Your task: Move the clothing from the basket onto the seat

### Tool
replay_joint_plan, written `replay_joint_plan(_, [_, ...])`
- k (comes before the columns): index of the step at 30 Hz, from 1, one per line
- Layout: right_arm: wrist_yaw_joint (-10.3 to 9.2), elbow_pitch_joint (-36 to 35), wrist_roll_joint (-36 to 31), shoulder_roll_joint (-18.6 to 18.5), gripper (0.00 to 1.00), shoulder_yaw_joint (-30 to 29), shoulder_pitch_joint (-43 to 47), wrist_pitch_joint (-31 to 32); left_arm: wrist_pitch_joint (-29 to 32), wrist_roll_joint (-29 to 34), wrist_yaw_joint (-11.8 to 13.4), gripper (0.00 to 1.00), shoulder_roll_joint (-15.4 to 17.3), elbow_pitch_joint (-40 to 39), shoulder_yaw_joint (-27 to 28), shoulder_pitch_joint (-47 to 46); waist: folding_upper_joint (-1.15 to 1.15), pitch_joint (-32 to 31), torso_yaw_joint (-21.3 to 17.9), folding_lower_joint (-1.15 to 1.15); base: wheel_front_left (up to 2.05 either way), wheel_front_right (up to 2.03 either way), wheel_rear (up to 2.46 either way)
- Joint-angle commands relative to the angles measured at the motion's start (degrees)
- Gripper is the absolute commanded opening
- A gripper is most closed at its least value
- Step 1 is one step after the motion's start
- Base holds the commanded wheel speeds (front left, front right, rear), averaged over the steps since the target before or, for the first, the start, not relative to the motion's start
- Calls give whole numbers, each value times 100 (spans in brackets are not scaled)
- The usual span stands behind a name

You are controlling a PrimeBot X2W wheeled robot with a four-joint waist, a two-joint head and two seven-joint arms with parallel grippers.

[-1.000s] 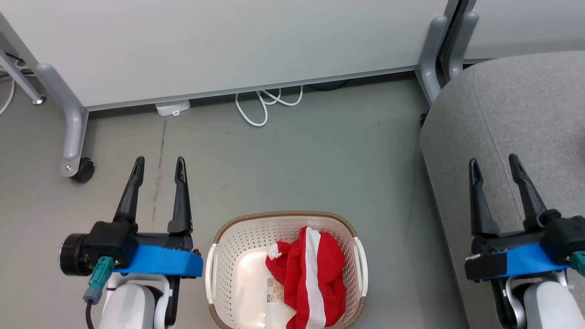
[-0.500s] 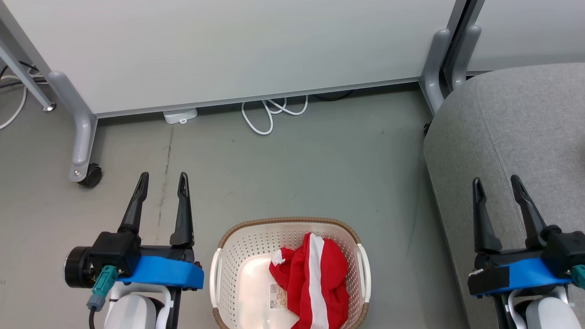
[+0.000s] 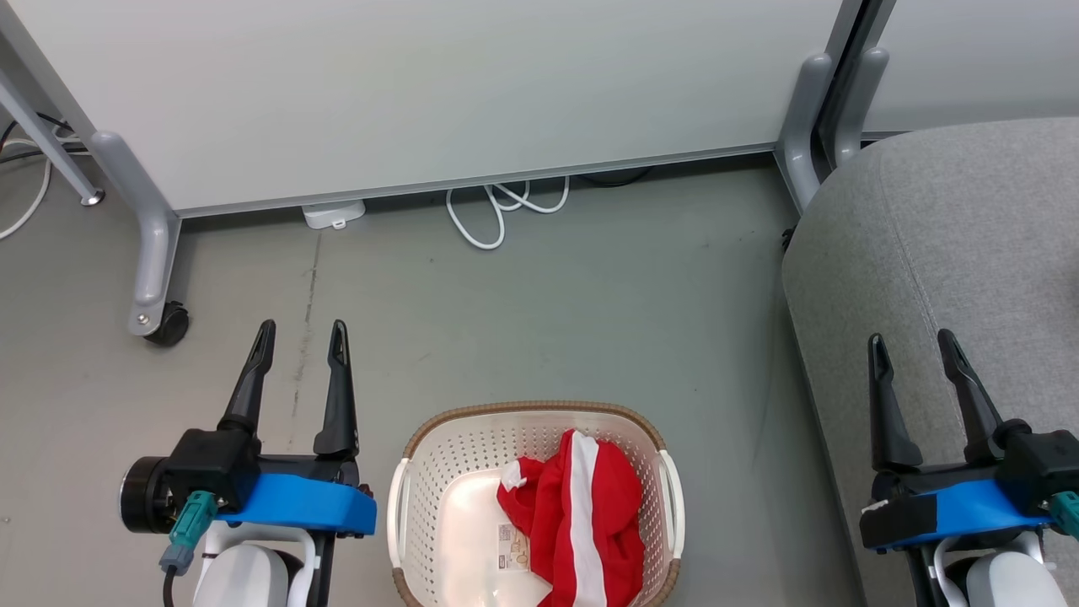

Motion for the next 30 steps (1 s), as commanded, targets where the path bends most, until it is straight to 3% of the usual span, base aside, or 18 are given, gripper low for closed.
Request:
replay_joint_plan(1, [1,12,22,11,100,2,32,-20,-15,17,-30,100,-12,-3,17,25,0,2,-5,0,0,0,0])
replay_joint_plan(10, [1,23,35,11,100,26,-66,-20,-16,-62,-36,100,-11,207,-337,-246,0,95,-39,0,0,0,0])
replay_joint_plan(30, [1,-147,80,9,100,143,-697,-20,-15,-793,-39,100,371,1952,-2634,-1957,0,1204,-582,0,0,0,0])
